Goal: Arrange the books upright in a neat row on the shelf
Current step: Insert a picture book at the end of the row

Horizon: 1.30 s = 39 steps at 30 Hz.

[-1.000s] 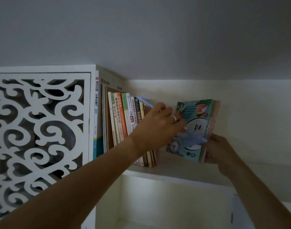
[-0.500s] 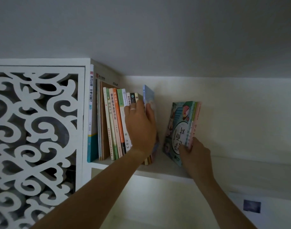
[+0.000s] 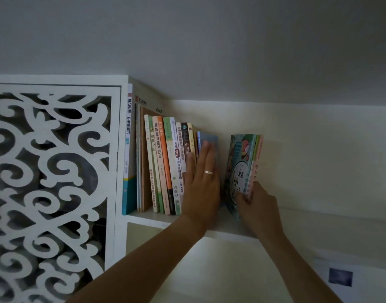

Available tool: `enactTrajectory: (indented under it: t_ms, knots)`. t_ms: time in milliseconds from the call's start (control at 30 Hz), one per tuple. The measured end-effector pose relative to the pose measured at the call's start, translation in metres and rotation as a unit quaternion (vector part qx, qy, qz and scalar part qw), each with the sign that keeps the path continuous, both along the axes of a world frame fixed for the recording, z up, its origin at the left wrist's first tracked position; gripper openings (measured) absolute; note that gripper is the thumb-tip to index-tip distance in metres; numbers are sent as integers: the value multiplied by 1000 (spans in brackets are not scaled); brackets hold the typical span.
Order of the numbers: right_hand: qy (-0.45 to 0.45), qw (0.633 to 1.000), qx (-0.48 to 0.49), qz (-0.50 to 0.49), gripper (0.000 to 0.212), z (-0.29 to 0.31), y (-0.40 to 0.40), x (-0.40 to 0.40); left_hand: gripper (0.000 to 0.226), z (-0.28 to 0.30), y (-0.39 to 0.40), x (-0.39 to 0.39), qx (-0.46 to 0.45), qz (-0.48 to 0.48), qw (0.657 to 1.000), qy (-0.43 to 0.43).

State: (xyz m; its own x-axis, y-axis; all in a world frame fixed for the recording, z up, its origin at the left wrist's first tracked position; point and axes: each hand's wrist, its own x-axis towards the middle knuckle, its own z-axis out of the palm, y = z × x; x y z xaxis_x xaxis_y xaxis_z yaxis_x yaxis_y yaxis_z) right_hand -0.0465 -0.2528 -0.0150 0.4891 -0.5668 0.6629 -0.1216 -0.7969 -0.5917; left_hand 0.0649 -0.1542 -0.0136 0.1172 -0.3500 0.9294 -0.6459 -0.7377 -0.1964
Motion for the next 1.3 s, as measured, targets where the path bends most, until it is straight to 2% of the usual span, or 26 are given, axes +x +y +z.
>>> enactTrajectory:
  t_ms: [133, 267, 367, 433, 600, 733, 833, 933, 1033, 1133, 1200, 1300]
  knots:
    - [8, 999, 2, 54, 37, 3, 8, 6, 47, 7, -10, -7, 118, 86, 989, 20]
    - [3, 991, 37, 125, 33, 2, 3, 4, 53, 3, -6, 3, 47, -20, 998, -45]
    - [-10, 981, 91, 172, 31, -2, -2, 1, 64, 1, -6, 3, -39, -118, 992, -33]
    - [-8, 979, 97, 180, 33, -1, -2, 1, 64, 1, -6, 4, -51, -157, 986, -37]
    - [10, 981, 96, 166, 33, 3, 7, -3, 68, -2, -3, 9, -44, -161, 984, -63]
    - [12, 977, 131, 168, 35, 4, 8, -5, 70, -3, -2, 8, -11, -125, 988, -89]
    - [4, 981, 130, 143, 40, 3, 5, -2, 68, -3, 2, 3, 8, -98, 989, -108]
    - [-26, 996, 69, 58, 39, -3, 5, 3, 64, -2, 12, 2, 34, -63, 987, -141]
    - [-48, 999, -1, 8, 26, -7, 7, 5, 55, 5, 16, -2, 131, -49, 976, -164]
    - [-39, 999, 7, 12, 22, -7, 10, 6, 50, 19, 16, -8, 211, -2, 966, -149]
    - [-75, 997, -11, -12, 18, -10, 8, 6, 44, 29, 17, -8, 230, 28, 962, -146]
    - [-150, 985, -26, -84, 9, -14, 7, 2, 36, 44, 20, -8, 224, 17, 965, -137]
